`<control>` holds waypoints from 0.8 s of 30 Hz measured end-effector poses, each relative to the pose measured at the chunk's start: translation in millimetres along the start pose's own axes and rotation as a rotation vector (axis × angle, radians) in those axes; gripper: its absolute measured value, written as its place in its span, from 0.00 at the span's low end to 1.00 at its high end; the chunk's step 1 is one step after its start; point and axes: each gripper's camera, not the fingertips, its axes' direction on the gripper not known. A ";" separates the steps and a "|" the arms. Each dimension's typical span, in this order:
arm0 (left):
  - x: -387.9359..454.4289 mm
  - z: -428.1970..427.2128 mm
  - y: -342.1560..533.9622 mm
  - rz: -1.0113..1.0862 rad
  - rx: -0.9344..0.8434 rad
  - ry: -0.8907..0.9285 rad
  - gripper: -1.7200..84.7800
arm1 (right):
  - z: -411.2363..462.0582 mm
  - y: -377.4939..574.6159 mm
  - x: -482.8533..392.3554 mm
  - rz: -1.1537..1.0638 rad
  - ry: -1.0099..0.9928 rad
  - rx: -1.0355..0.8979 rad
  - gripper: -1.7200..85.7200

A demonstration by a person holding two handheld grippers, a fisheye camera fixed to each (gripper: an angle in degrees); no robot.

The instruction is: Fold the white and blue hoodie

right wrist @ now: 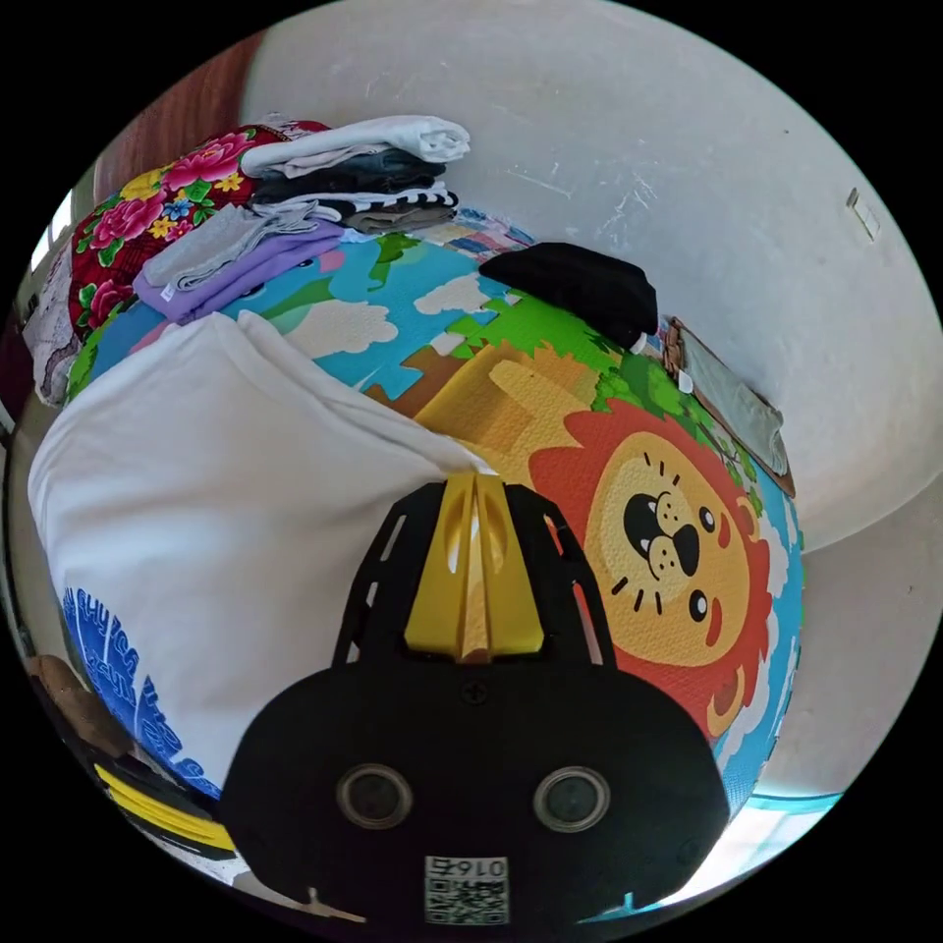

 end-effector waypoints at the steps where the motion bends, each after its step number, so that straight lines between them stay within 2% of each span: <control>1: -1.9 -0.7 5.1 -0.016 0.025 0.003 0.01 | -5.1 -3.0 -4.9 -0.014 -0.006 0.015 0.01; 3: -5.3 -18.5 29.0 -0.069 0.168 0.014 0.01 | -11.6 -5.4 -10.8 -0.018 -0.003 0.040 0.01; 7: -13.8 -63.2 74.0 -0.104 0.307 -0.042 0.01 | -57.9 -4.5 -6.7 0.117 -0.008 0.226 0.02; 9: -34.1 -102.0 118.6 -0.220 0.342 -0.250 0.01 | -83.7 -0.4 -7.7 0.146 -0.022 0.307 0.02; 12: -67.1 -150.9 186.2 -0.400 0.379 -0.420 0.04 | -124.2 7.7 -25.3 0.096 -0.074 0.433 0.03; 16: -95.8 -176.4 249.6 -0.486 0.360 -0.361 0.09 | -158.6 7.6 -76.6 -0.068 -0.116 0.521 0.04; 19: -114.0 -168.4 284.3 -0.515 0.322 -0.325 0.11 | -163.7 -7.3 -120.6 -0.175 -0.163 0.500 0.04; 23: -141.6 -133.0 305.2 -0.486 0.238 -0.102 0.14 | -166.0 -42.5 -176.0 -0.290 -0.485 0.413 0.04; 24: -146.8 -126.0 310.4 -0.480 0.237 -0.077 0.14 | -167.2 -48.3 -185.7 -0.305 -0.505 0.405 0.03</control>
